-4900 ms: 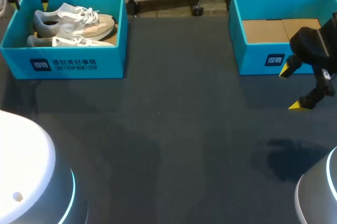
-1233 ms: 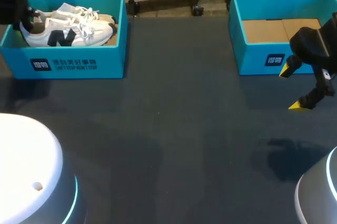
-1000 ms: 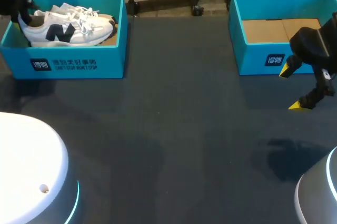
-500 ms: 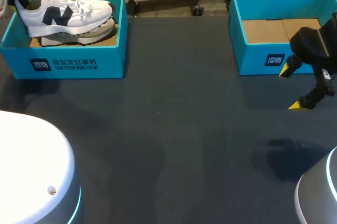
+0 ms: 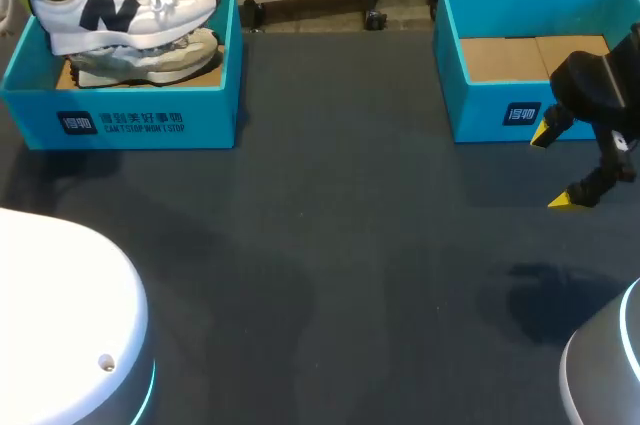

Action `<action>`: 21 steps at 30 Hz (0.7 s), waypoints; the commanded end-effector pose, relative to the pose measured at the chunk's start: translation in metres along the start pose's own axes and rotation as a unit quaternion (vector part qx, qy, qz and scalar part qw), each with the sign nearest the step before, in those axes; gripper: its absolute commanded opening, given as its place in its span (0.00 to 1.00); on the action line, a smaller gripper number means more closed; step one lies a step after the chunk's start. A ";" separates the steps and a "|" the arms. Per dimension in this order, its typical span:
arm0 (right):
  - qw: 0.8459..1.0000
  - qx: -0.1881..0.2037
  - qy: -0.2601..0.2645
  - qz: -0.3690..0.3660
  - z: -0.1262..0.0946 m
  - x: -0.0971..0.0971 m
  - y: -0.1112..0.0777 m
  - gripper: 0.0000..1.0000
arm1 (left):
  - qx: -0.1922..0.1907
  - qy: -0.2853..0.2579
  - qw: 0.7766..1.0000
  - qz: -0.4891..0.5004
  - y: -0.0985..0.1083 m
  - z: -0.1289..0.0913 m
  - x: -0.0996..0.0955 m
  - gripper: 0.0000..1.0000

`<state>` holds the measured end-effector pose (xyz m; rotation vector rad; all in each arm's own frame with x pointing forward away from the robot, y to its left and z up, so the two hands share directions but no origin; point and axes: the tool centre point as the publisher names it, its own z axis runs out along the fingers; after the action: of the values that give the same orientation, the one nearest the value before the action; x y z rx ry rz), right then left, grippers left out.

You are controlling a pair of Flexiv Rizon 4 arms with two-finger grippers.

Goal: Take the shoe out of the shoebox, open the shoe tongue, remove and reinsert the insole, then place the shoe into the shoebox

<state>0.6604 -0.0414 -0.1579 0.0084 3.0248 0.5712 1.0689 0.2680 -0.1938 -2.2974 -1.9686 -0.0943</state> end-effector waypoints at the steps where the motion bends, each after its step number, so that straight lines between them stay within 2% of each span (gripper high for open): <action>1: 1.000 0.002 0.002 0.000 0.001 -0.002 0.001 1.00 | -0.004 0.002 1.000 0.000 -0.006 -0.003 0.000 0.00; 16: 1.000 0.002 0.002 0.000 0.001 -0.002 0.001 1.00 | -0.004 0.002 1.000 0.000 -0.006 -0.003 0.000 0.00; 21: 1.000 0.002 0.002 0.000 0.001 -0.002 0.001 1.00 | -0.020 0.003 1.000 -0.008 -0.039 -0.005 -0.023 0.00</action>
<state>0.6604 -0.0413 -0.1579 0.0081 3.0248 0.5712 1.0549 0.2590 -0.1945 -2.2971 -1.9612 -0.0820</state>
